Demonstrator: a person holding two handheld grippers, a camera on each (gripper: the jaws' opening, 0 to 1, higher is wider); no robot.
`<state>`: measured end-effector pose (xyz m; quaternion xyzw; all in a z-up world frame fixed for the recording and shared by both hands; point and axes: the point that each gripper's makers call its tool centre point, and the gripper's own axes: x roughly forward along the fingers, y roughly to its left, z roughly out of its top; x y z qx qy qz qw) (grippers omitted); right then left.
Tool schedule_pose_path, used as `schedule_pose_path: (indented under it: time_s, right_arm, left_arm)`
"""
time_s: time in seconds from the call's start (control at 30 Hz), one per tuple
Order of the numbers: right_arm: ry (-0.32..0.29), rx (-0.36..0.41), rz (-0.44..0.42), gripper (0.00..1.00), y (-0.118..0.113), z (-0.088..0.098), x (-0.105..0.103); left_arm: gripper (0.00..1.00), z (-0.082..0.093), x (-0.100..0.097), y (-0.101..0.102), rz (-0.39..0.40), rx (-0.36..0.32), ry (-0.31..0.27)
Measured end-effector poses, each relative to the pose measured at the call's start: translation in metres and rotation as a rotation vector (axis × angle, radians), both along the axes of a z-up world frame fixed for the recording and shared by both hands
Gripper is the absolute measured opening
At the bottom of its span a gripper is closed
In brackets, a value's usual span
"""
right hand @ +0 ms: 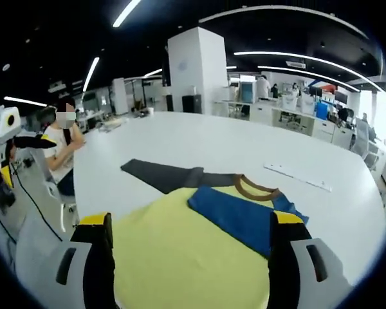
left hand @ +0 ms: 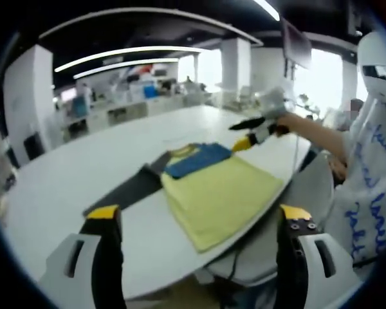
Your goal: Fold the garment on the visible template until the final outline fits inside the template.
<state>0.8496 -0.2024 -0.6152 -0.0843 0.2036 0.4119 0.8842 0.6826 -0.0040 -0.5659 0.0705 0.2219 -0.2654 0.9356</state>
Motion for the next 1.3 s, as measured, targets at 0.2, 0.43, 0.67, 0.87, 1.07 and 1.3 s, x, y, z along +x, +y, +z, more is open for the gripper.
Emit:
schedule_pose_path:
  time_s: [0.2,0.43,0.67,0.87,1.07,1.3]
  right_arm:
    - [-0.064,-0.006,-0.019,1.00,-0.005,0.023,-0.017]
    - [-0.062,-0.019,-0.043,1.00,-0.013,0.026,-0.023]
    - [-0.054,-0.007,-0.065,1.00,-0.017,0.024,-0.024]
    - [-0.038,-0.002,-0.059,1.00,-0.016,0.025,-0.033]
    - [-0.061,-0.005,-0.097,1.00,-0.026,0.030,-0.037]
    - [-0.066,-0.058,-0.097,1.00,-0.034,0.028,-0.046]
  left_arm:
    - [0.96,0.000,0.006,-0.003,-0.018,-0.005,-0.003]
    - [0.96,0.002,0.011,-0.008,-0.038,-0.013,-0.013]
    - [0.96,0.003,0.013,-0.010,-0.051,-0.018,-0.014]
    - [0.96,0.001,0.017,-0.012,-0.055,-0.031,-0.015]
    - [0.96,-0.001,0.019,-0.013,-0.058,-0.038,-0.011]
    - [0.96,-0.001,0.022,-0.014,-0.053,-0.034,-0.001]
